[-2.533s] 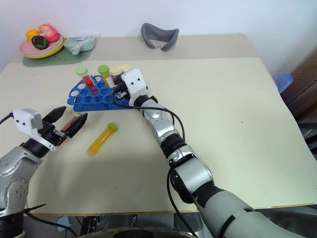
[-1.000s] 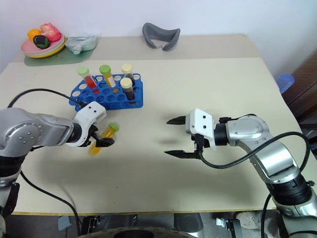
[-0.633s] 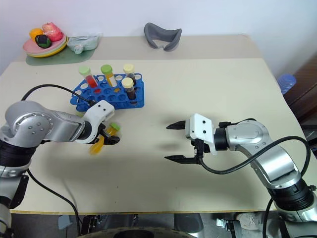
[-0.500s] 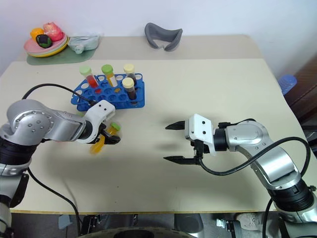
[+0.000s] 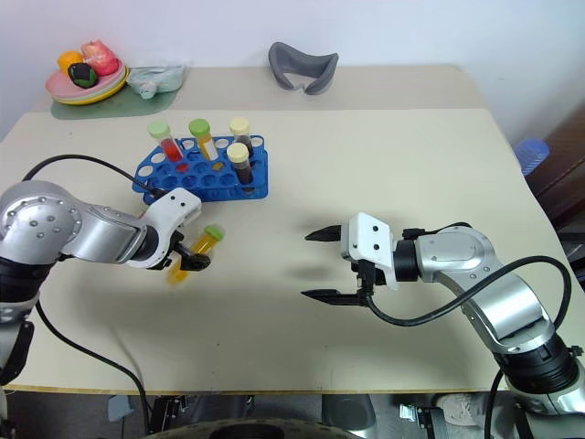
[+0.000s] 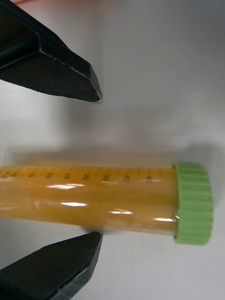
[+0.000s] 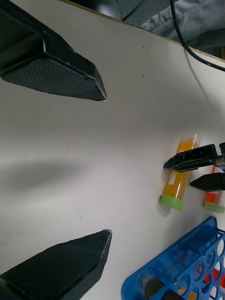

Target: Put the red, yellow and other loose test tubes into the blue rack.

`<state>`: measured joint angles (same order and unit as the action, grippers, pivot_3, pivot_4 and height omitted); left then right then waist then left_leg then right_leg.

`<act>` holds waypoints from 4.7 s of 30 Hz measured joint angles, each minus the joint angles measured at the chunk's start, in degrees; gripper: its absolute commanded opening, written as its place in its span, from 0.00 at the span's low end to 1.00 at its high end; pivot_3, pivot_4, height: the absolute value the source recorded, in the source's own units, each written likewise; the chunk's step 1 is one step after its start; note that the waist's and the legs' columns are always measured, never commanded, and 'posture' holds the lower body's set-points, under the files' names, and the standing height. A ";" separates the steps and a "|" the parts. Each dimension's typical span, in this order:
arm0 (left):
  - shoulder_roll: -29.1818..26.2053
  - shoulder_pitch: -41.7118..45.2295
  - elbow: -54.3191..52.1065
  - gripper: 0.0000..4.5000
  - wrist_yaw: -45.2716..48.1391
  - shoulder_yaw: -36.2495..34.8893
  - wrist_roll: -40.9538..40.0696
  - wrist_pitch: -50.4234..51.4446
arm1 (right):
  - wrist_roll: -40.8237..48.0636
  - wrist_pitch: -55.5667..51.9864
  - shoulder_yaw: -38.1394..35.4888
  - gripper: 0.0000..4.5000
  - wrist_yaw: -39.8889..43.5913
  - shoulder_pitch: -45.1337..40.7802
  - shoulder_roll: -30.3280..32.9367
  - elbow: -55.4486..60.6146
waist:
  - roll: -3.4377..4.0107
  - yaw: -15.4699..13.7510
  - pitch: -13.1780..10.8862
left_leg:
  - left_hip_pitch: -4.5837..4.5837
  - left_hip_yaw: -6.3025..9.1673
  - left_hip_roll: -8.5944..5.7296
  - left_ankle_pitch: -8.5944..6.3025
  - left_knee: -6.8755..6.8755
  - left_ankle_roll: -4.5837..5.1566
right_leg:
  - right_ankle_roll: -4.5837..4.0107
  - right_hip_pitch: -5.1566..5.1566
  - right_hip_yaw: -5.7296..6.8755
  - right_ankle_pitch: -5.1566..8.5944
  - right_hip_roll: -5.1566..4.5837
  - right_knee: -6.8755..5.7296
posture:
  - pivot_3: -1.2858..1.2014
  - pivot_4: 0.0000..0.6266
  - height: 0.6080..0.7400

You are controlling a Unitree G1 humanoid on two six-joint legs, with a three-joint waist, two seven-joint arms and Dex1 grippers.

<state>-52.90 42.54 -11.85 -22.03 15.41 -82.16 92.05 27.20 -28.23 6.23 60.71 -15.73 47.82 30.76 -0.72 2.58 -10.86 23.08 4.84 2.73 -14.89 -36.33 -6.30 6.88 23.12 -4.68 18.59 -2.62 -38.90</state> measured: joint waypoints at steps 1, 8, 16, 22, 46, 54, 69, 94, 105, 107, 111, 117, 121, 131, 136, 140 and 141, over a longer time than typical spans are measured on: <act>0.00 0.00 0.01 1.00 -0.51 0.08 -0.39 0.00 | -0.01 0.01 0.02 0.99 0.00 0.00 -0.02 0.00 | 0.00 0.00 0.00 | 0.00 0.00 0.00 0.01 0.00 -0.01 | 0.00 0.00 0.00 0.00 0.00 0.00 | 0.52 0.24 1.00; 0.97 0.00 1.64 0.87 -3.14 -0.53 -2.34 0.00 | -0.03 0.38 0.03 1.00 0.00 0.66 -0.02 0.00 | 0.02 -0.10 0.03 | -0.01 0.00 -0.01 0.02 -0.07 -0.04 | 0.00 -0.05 0.01 0.00 -0.01 -0.02 | 0.52 0.24 1.00; 1.83 0.00 1.98 0.36 -5.28 -0.58 -3.73 -0.01 | -0.03 0.39 0.06 1.00 -0.10 1.16 -0.02 0.01 | 0.02 -0.01 0.03 | -0.06 0.01 -0.01 0.01 -0.20 -0.02 | 0.00 -0.14 0.01 0.00 0.00 -0.06 | 0.52 0.24 1.00; 1.81 0.02 2.26 0.25 -6.24 -0.59 -4.81 -0.03 | -0.02 0.39 0.06 1.00 -0.10 1.18 -0.03 0.02 | 0.02 -0.01 0.03 | -0.06 0.00 -0.01 0.01 -0.22 -0.02 | 0.00 -0.15 0.01 0.00 0.00 -0.06 | 0.52 0.24 1.00; 10.27 -20.44 -16.77 0.19 20.73 -22.57 37.35 -52.62 | -0.78 -0.36 -0.10 1.00 -9.41 -2.62 -9.83 -4.18 | -0.03 -0.40 0.04 | -0.28 -0.06 0.00 -0.18 -0.33 0.32 | 0.01 -0.58 0.05 0.00 -0.01 0.19 | 0.52 0.24 1.00; 28.94 -23.35 -2.69 0.19 19.10 -13.24 64.21 -78.84 | -0.94 -1.77 -1.20 1.00 -18.75 0.44 -17.60 -5.06 | -0.07 -0.25 0.07 | 0.17 -0.06 0.00 -0.30 -0.64 0.51 | 0.05 -0.43 0.10 -0.03 -0.04 0.48 | 0.52 0.24 1.00; 39.30 -18.07 18.72 0.19 25.78 -16.28 72.16 -98.47 | -1.04 -2.62 -1.04 1.00 -22.11 2.45 -18.88 -3.47 | -0.05 -0.14 0.09 | 0.10 -0.04 0.00 -0.42 -0.73 0.72 | 0.08 -0.47 0.12 -0.04 -0.02 0.32 | 0.52 0.24 1.00; 42.44 -18.14 26.30 0.19 29.04 -19.20 74.18 -106.72 | -0.96 -3.48 -1.11 1.00 -21.80 2.25 -18.98 -3.42 | 0.01 -0.09 0.12 | -0.04 -0.03 0.00 -0.43 -0.72 0.73 | 0.09 -0.60 0.12 -0.04 -0.02 0.32 | 0.52 0.24 1.00; 44.21 -17.91 27.15 0.19 30.11 -19.55 74.16 -107.65 | -0.98 -3.48 -1.11 1.00 -21.44 2.16 -18.98 -3.42 | 0.01 -0.09 0.13 | -0.07 -0.03 0.00 -0.43 -0.71 0.73 | 0.09 -0.63 0.12 -0.04 -0.02 0.33 | 0.52 0.24 1.00; 44.19 -17.73 27.45 0.19 30.24 -19.58 74.35 -107.69 | -0.98 -3.48 -1.11 1.00 -21.44 2.16 -18.96 -3.42 | 0.02 -0.11 0.13 | -0.11 -0.03 0.00 -0.43 -0.70 0.74 | 0.09 -0.67 0.12 -0.04 -0.02 0.33 | 0.52 0.24 1.00; 44.19 -17.41 27.93 0.19 30.00 -19.61 74.70 -107.79 | -0.98 -3.48 -1.11 1.00 -21.44 2.17 -18.96 -3.42 | 0.02 -0.11 0.13 | -0.14 -0.03 0.00 -0.43 -0.70 0.74 | 0.09 -0.71 0.12 -0.04 -0.02 0.34 | 0.52 0.24 1.00; 44.18 -17.42 28.01 0.19 30.24 -19.64 74.69 -107.93 | -0.98 -3.48 -1.11 1.00 -21.49 2.21 -19.02 -3.42 | 0.02 -0.11 0.13 | -0.17 -0.03 0.00 -0.43 -0.69 0.75 | 0.09 -0.74 0.12 -0.04 -0.02 0.35 | 0.52 0.24 1.00; 44.18 -17.40 28.86 0.19 30.55 -19.64 74.90 -109.20 | -0.98 -3.48 -1.11 1.00 -21.68 2.20 -19.25 -3.42 | 0.02 -0.11 0.13 | -0.19 -0.03 0.00 -0.43 -0.69 0.75 | 0.09 -0.76 0.12 -0.04 -0.02 0.35 | 0.52 0.24 1.00; 44.15 -16.96 34.80 0.19 30.61 -19.54 76.53 -112.63 | -0.94 -3.49 -1.09 1.00 -22.15 2.25 -19.65 -3.42 | 0.01 -0.09 0.13 | -0.18 -0.03 0.00 -0.44 -0.68 0.75 | 0.09 -0.74 0.12 -0.04 -0.01 0.35 | 0.52 0.24 1.00; 44.16 -17.03 35.28 0.48 30.66 -19.56 76.55 -113.52 | -0.90 -3.49 -1.09 1.00 -22.24 2.29 -19.73 -3.41 | 0.01 -0.08 0.13 | -0.19 -0.03 0.00 -0.44 -0.68 0.76 | 0.09 -0.74 0.12 -0.04 -0.01 0.36 | 0.52 0.24 1.00; 44.13 -17.47 34.30 0.94 30.57 -19.86 76.42 -113.31 | -0.89 -3.50 -1.06 1.00 -22.36 2.30 -19.86 -3.40 | 0.01 -0.09 0.13 | -0.18 -0.03 0.00 -0.44 -0.68 0.76 | 0.09 -0.74 0.12 -0.04 -0.01 0.36 | 0.52 0.24 1.00; 44.13 -17.70 33.42 0.99 30.62 -20.03 76.34 -113.07 | -0.89 -3.49 -1.05 1.00 -22.40 2.30 -19.88 -3.40 | 0.01 -0.10 0.13 | -0.18 -0.03 0.00 -0.44 -0.67 0.76 | 0.09 -0.74 0.12 -0.04 -0.01 0.36 | 0.52 0.24 1.00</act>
<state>-8.77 24.84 21.57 8.59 -4.62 -5.82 -21.01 26.31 -31.72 5.18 38.31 -13.43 27.94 27.36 -0.71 2.48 -10.74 22.90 4.81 2.73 -15.33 -37.00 -5.54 6.97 22.38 -4.56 18.55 -2.63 -38.54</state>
